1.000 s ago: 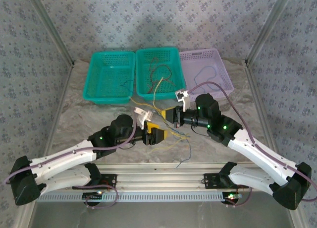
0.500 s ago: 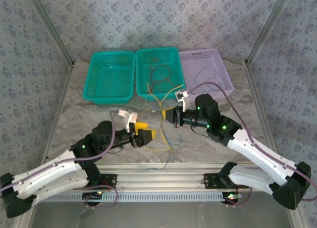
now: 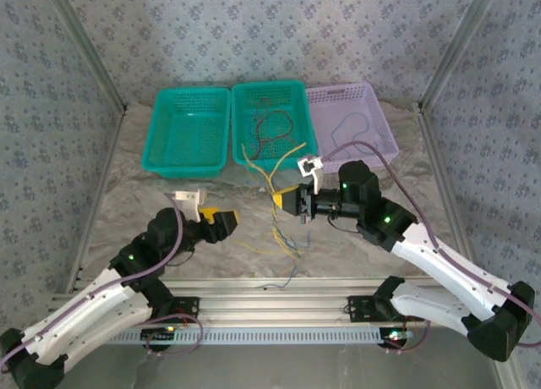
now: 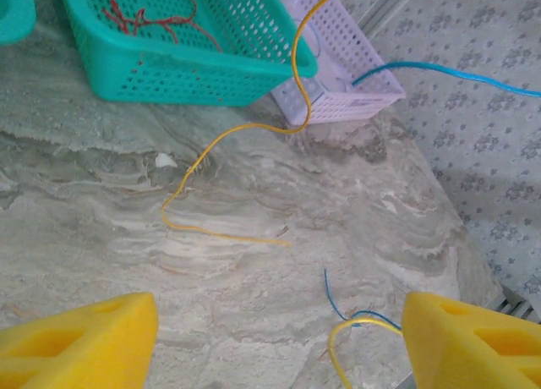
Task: Untangle the cables
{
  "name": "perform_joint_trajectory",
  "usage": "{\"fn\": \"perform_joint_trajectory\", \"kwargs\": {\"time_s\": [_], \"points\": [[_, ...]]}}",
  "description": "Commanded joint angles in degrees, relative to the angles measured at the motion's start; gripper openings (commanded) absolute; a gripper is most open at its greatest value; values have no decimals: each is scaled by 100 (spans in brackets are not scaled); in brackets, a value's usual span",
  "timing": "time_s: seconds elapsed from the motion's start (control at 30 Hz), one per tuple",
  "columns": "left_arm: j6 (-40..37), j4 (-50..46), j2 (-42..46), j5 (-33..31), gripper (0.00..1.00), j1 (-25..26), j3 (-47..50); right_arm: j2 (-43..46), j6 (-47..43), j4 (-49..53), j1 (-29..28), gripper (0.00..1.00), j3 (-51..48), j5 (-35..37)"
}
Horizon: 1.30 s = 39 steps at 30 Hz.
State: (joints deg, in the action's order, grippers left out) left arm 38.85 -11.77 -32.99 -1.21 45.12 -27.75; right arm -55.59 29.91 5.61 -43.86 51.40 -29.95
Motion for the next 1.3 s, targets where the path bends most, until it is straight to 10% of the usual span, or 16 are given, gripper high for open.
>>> {"fn": "perform_joint_trajectory", "kwargs": {"time_s": [0.0, 0.67, 1.27], "points": [[-14, 398, -213, 292, 77, -70, -110, 31, -78, -215, 18, 0, 74, -479], [-646, 897, -450, 779, 84, -520, -200, -102, -341, 108, -106, 0, 340, -1262], [-632, 1036, -600, 925, 38, -654, -187, -110, -86, -233, -220, 0, 309, -1364]]}}
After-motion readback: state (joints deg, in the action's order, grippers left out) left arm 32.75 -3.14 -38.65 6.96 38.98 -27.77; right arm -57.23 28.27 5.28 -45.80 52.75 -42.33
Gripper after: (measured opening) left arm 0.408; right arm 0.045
